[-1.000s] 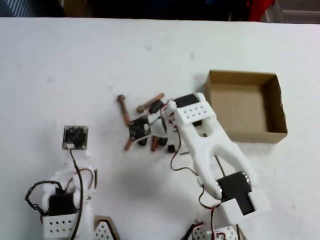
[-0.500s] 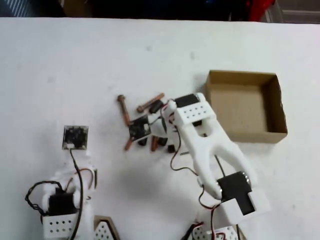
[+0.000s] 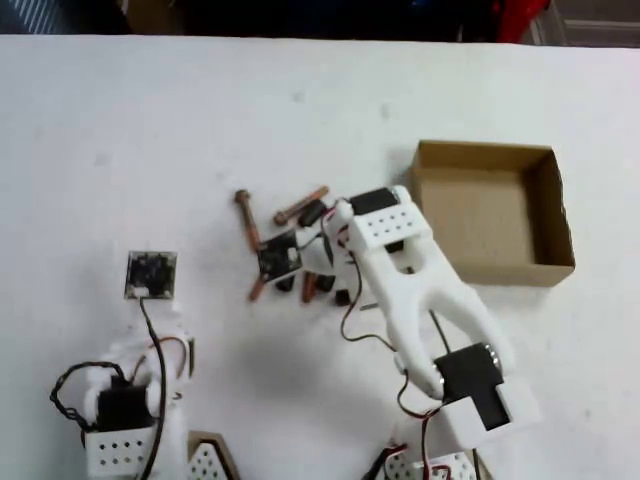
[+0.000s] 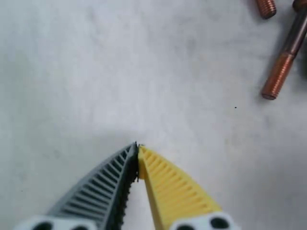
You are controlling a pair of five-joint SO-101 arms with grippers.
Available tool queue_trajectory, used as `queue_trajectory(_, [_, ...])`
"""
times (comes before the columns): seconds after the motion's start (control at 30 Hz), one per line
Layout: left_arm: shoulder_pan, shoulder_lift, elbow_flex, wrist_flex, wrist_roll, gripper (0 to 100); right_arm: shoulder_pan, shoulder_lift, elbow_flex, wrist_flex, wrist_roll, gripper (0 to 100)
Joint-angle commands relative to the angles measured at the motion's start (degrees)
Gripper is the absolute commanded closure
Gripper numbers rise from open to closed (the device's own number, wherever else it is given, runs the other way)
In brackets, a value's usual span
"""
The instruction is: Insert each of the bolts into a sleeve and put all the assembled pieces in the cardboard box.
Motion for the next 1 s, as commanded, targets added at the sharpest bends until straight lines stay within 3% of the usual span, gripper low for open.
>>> queue_trajectory(0.0, [-0.2, -0.8, -0.3, 0.4, 0.2, 98, -0.4, -0.5, -0.4, 0.7, -0.4, 89.9])
queue_trajectory(0.83, [-0.2, -0.8, -0.3, 0.4, 0.2, 98, -0.4, -0.4, -0.4, 0.8, -0.5, 89.9])
queue_trajectory(0.97, [-0.2, -0.8, -0.3, 0.4, 0.2, 98, 0.0, -1.0, -0.8, 0.9, -8.1, 90.0])
